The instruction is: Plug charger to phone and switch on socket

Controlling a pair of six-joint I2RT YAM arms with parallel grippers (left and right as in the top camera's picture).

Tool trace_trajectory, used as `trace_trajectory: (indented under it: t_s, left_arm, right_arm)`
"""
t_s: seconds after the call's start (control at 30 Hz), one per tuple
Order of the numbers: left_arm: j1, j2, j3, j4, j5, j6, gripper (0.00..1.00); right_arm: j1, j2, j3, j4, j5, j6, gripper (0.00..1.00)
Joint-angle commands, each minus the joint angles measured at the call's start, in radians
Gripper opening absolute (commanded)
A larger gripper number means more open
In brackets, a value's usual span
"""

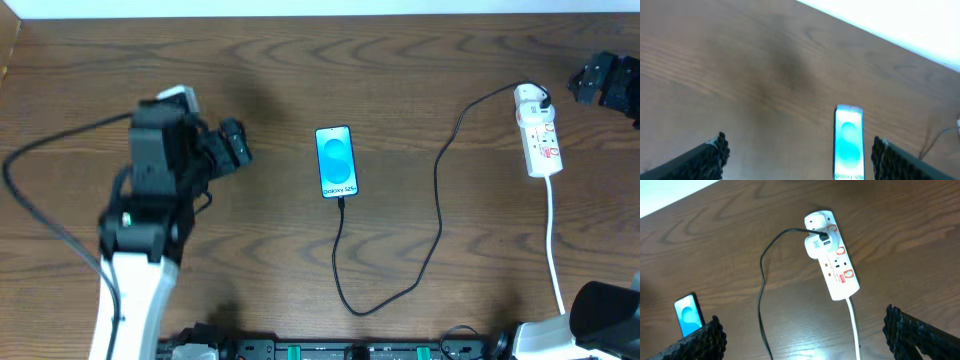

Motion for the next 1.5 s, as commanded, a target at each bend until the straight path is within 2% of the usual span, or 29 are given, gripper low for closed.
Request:
trace_trajectory:
  t_s: [0.0, 0.17, 0.3, 0.37, 0.43, 0.47, 0.5, 0.57, 1.07, 1.47]
  left_arm:
    - [0.032, -0.203, -0.241, 0.214, -0.032, 0.013, 0.92]
    - [0.057, -0.469, -0.581, 0.617, -0.027, 0.014, 0.92]
    - [0.057, -0.670, -0.859, 1.014, -0.028, 0.014, 0.92]
    - [0.062, -0.758, -0.975, 1.161, -0.035, 0.014, 0.92]
    - [0.073, -0.836, -1.064, 1.234, -0.035, 0.014, 0.93]
    - [0.079, -0.867, -1.091, 1.239, -0.036, 0.014, 0.93]
    - [0.088, -0.912, -1.084, 1.143, -0.042, 0.018, 0.93]
    - [0.095, -0.948, -1.085, 1.067, -0.043, 0.042, 0.93]
    - [0.112, -1.101, -1.088, 0.535, -0.055, 0.239, 0.92]
    - [0.112, -1.104, -1.088, 0.538, -0.053, 0.263, 0.92]
  right_arm:
    - [0.000, -0.012, 0.004, 0.001, 0.001, 0.013, 0.99]
    - [0.000, -0.012, 0.004, 0.001, 0.001, 0.013, 0.99]
    - [0.000, -0.012, 0.004, 0.001, 0.001, 0.013, 0.99]
    - [0.000, -0.012, 0.004, 0.001, 0.001, 0.012, 0.99]
    - [0.000, -0.012, 0.004, 0.001, 0.001, 0.013, 0.99]
    - [0.000, -0.012, 0.004, 0.001, 0.001, 0.012, 0.99]
    - [0.000, -0.012, 0.004, 0.001, 0.001, 0.013, 0.99]
    - [0.000, -0.012, 0.004, 0.001, 0.001, 0.013, 0.99]
    - [0.000, -0.012, 0.004, 0.001, 0.001, 0.013, 0.99]
    - [0.000, -0.012, 0.004, 0.001, 0.001, 0.013, 0.99]
